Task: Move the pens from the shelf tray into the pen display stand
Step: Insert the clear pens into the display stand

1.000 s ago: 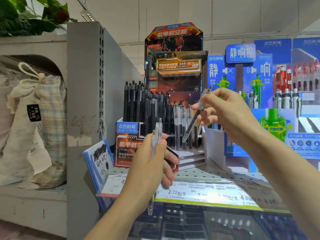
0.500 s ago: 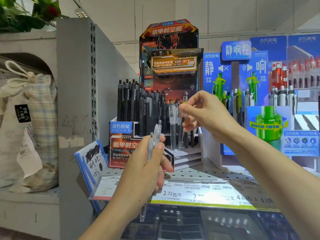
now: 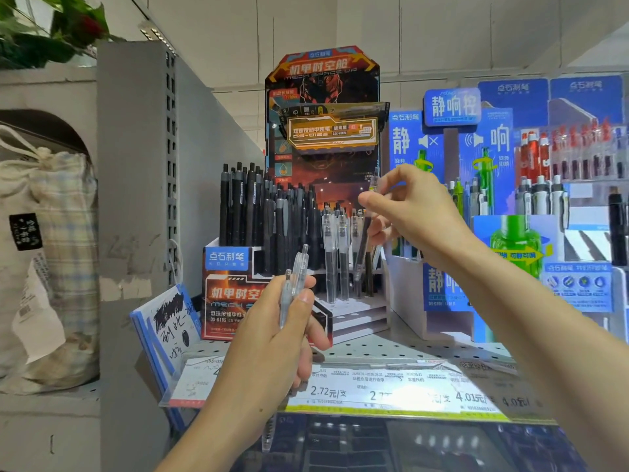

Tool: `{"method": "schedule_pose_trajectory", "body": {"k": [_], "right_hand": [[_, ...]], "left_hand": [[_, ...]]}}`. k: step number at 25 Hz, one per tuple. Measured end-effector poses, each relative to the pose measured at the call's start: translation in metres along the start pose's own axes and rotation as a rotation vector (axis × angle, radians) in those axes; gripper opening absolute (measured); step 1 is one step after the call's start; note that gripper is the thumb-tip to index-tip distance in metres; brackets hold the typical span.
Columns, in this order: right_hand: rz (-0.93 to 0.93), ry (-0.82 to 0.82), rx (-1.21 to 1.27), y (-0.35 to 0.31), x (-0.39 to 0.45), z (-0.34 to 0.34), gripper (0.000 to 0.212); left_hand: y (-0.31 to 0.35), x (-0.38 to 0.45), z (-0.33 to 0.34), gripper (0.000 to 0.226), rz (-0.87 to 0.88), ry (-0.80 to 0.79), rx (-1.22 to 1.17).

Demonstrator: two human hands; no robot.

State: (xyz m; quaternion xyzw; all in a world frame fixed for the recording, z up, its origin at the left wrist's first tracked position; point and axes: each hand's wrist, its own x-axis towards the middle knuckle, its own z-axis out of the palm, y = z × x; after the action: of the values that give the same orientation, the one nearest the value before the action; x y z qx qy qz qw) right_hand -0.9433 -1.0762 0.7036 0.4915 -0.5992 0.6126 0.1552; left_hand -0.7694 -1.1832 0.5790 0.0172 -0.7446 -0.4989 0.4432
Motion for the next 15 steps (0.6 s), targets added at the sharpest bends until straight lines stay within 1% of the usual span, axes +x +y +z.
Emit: {"method": "schedule_pose_trajectory", "body": {"k": [1, 4, 7, 12, 15], "right_hand": [[-0.004, 0.003, -0.038, -0.0003, 0.0019, -0.0036, 0.024], [0.042, -0.068, -0.113, 0.0041, 0.0019, -0.0037, 0.027], [0.067, -0.104, -0.114, 0.0082, -0.0002, -0.0003, 0.026], [0.052, -0.136, -0.169, 0.0075, 0.0019, -0.0006, 0.029], [0.084, -0.183, -0.197, 0.0083, -0.0004, 0.0012, 0.03]], "left_hand": [[-0.0002, 0.0001, 0.0002, 0.017, -0.001, 0.001, 0.001], [-0.0001, 0.0003, 0.0007, 0.017, 0.0, 0.007, 0.008], [0.0001, 0.0004, 0.0011, 0.018, 0.003, 0.01, 0.022], [0.0001, -0.0001, 0.0013, 0.018, 0.02, 0.017, 0.036], [0.0002, -0.0004, 0.0011, 0.017, 0.025, 0.013, 0.043]]}}
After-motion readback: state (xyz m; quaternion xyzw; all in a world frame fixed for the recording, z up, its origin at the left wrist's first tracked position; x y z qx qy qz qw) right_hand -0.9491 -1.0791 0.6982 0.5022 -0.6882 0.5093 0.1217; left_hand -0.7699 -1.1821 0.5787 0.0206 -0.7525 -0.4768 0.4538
